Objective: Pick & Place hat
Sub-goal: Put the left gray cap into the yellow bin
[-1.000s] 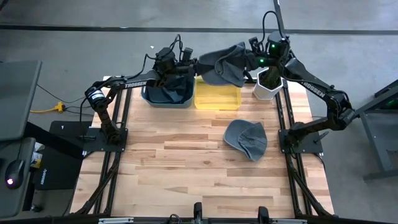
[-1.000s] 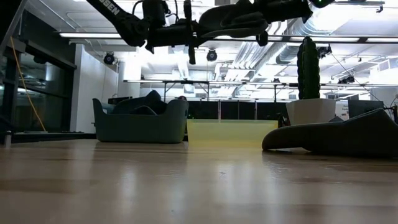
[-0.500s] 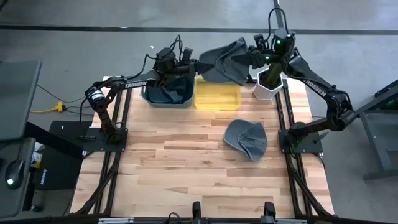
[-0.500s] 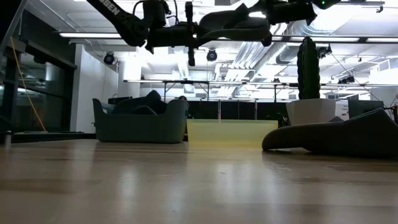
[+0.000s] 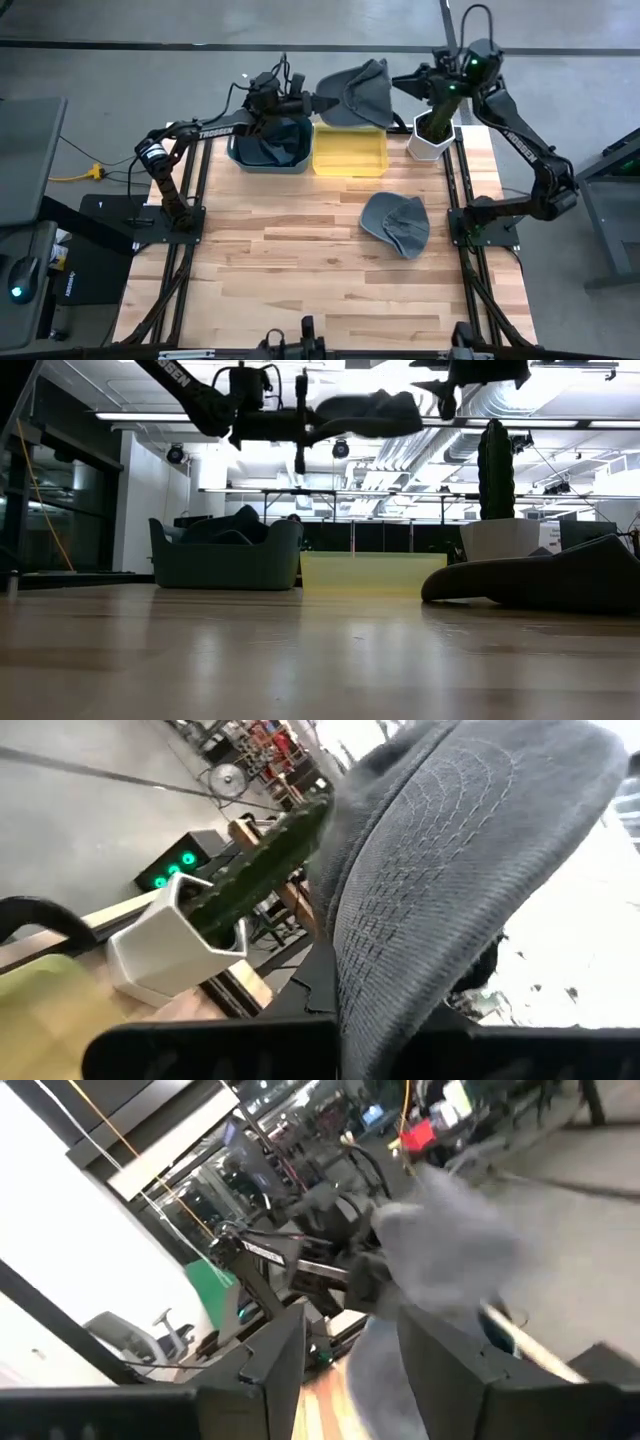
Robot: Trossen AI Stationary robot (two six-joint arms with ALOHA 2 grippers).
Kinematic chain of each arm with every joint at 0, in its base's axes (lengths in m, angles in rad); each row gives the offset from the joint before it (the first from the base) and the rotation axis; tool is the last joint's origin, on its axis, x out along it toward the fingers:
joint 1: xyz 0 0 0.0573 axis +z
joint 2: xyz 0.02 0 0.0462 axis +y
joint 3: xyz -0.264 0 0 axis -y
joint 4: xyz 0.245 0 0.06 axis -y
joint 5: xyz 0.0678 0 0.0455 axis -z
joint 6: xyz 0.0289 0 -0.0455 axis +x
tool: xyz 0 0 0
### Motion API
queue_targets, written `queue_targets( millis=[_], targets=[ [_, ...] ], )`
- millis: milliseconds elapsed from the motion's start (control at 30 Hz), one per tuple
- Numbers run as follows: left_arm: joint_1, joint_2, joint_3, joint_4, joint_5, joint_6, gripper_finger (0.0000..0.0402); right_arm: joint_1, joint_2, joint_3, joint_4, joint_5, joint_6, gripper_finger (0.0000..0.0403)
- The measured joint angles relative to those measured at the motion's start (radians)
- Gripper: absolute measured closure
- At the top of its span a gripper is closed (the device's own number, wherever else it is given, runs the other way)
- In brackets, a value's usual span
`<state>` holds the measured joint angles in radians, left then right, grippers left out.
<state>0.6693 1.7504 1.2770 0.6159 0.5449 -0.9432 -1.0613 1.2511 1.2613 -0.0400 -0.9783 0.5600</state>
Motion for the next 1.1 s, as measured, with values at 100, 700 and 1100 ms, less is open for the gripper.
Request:
queue_targets(
  millis=[100,700,1100],
  targets=[
    [0.02,-0.001,0.0,-0.058,0.017,-0.012,0.0401,-0.016,-0.032,0.0,0.003,-0.003,-0.031,0.0256],
    [0.037,-0.001,0.0,-0.387,0.118,-0.147,0.0401,-0.007,-0.194,0.0,0.008,-0.002,-0.113,0.0338],
    [0.008,0.03,0.001,-0.431,0.01,-0.142,0.0401,0.037,-0.218,0.0,0.007,-0.037,-0.142,0.04]
  ],
)
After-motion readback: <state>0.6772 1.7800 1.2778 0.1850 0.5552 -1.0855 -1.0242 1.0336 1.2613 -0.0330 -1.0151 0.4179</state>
